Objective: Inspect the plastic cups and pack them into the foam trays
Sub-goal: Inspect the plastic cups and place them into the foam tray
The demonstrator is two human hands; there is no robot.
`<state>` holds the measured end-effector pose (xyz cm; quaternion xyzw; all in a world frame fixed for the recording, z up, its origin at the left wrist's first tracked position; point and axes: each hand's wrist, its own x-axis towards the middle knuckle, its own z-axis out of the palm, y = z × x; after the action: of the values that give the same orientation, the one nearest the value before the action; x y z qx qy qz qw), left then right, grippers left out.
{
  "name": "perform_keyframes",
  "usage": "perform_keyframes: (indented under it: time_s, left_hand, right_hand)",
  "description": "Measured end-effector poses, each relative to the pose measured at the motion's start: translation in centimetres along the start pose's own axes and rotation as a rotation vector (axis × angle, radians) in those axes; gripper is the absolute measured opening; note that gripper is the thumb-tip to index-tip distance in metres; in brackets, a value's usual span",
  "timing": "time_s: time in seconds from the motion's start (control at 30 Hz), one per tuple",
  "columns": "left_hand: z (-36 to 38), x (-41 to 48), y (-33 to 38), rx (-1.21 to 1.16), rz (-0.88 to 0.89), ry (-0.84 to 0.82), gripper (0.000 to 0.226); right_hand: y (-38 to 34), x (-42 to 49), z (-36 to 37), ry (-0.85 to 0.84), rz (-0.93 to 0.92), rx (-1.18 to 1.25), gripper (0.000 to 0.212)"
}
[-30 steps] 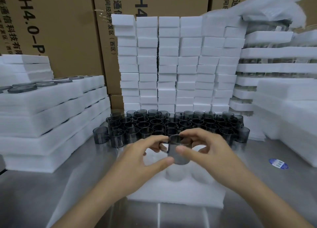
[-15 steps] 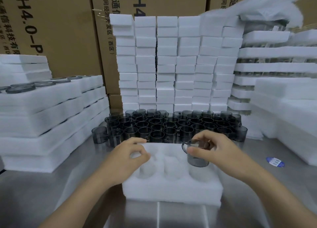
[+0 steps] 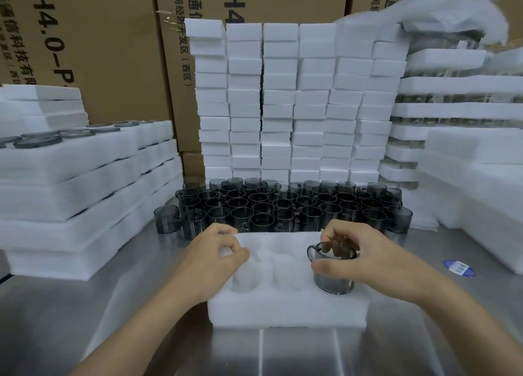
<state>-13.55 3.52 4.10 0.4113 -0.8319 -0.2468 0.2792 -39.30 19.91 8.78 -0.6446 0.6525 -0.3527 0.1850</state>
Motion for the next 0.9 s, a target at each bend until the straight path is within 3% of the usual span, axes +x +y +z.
perform_keyframes:
  time_s: [0.3,0.43,0.57,0.7,0.9]
  left_hand:
    - [-0.04,0.07,-0.11,-0.015,0.025,-0.022,0.032]
    - [-0.01,0.08,-0.19,-0.018,0.031,-0.022,0.032]
    - [0.01,0.04,-0.14,-0.027,0.03,-0.022,0.031]
    - [-0.03,0.04,-0.21,-0.026,0.032,-0.019,0.031]
    - [0.03,0.07,-0.24,-0.025,0.034,-0.012,0.03]
  right_hand:
    - [-0.29,-0.2,0.26,0.105,-0.014,-0.11,0.045]
    - [-0.29,-0.16,0.48,0.049,0.027,-0.146,0.043]
    - [-0.1,-0.29,0.14,0.011,0.055,-0.244,0.052]
    - [-0.28,-0.32,0.44,0.089,0.011,-0.197,0.069]
    - [0.03,-0.11,0.58,0.059,-0.02,-0.286,0.051]
